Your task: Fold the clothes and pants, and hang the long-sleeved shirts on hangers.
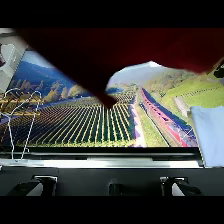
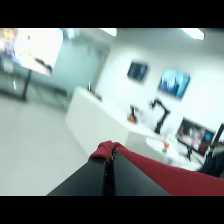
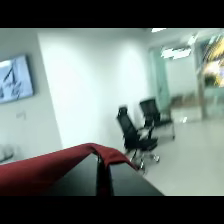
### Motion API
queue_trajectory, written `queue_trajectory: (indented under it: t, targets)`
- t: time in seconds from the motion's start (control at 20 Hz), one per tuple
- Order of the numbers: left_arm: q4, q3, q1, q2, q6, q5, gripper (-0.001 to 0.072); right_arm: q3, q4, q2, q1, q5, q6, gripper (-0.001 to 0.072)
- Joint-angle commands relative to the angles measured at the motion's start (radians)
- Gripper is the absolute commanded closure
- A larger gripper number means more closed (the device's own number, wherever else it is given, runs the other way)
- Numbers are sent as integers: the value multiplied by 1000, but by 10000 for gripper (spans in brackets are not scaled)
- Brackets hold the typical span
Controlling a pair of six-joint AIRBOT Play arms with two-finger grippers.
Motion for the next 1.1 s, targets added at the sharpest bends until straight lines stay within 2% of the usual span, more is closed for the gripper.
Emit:
queue_trajectory:
  t: [0.0,0.15,0.3,0.45,0.55,0.7,0.9,1.05]
  targets:
    - [125,-26,9,134,-35,47,691,32,-154,11,0,0,119,681]
    - [125,-29,9,62,-35,-109,691,-38,-66,-111,0,134,142,681]
    - [110,-32,-20,-122,-35,-360,690,-294,16,-219,0,216,140,681]
    - [117,-119,-95,-359,-35,-494,690,-500,-18,-366,75,229,43,681]
    - [158,-192,-151,-520,-35,-470,691,-552,-126,-498,165,191,13,681]
    - [175,-214,-210,-764,-35,-353,691,-553,-375,-718,261,108,167,680]
    - [162,-214,-264,-949,-35,-163,691,-552,-362,-921,264,-27,301,680]
    - [158,-213,-278,-998,-36,-123,688,-552,-310,-974,265,-132,325,680]
